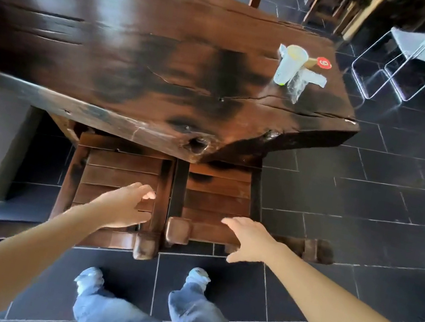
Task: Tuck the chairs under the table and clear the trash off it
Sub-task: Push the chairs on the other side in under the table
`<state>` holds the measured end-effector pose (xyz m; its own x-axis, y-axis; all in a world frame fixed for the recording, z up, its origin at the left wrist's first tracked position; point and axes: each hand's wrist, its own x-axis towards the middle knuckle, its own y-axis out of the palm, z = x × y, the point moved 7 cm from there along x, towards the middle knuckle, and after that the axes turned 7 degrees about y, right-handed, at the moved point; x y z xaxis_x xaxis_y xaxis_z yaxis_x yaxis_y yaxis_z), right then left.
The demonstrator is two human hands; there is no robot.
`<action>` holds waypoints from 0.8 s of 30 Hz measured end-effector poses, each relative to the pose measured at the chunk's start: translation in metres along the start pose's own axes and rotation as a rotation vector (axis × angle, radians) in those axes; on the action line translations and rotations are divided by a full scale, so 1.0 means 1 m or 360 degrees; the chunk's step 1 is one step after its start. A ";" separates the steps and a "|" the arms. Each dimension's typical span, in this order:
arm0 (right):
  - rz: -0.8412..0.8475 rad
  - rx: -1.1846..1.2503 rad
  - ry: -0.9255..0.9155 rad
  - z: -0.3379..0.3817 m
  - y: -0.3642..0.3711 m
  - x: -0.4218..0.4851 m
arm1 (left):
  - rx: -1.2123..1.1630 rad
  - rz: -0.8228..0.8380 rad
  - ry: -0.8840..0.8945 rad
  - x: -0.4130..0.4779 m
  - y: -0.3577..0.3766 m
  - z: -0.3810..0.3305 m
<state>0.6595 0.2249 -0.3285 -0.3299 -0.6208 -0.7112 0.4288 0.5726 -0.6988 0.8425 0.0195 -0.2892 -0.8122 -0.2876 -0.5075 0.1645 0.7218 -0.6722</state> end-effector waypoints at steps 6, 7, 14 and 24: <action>0.0028 -0.0084 0.0266 -0.100 0.029 -0.003 | 0.0394 0.0091 -0.0156 0.043 0.088 -0.063; 0.0045 -0.0106 0.0291 -0.101 0.031 0.001 | 0.0437 0.0011 -0.0226 0.041 0.088 -0.064; 0.0066 -0.0124 0.0571 -0.096 0.030 0.024 | 0.0727 -0.0003 -0.0201 0.036 0.085 -0.058; 0.0097 -0.0178 0.0430 -0.104 0.032 0.015 | 0.0823 -0.0062 -0.0239 0.025 0.079 -0.074</action>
<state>0.5814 0.2896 -0.3692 -0.5248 -0.4268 -0.7364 0.3645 0.6691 -0.6476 0.7934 0.1154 -0.3152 -0.7404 -0.4224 -0.5228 0.4204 0.3158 -0.8506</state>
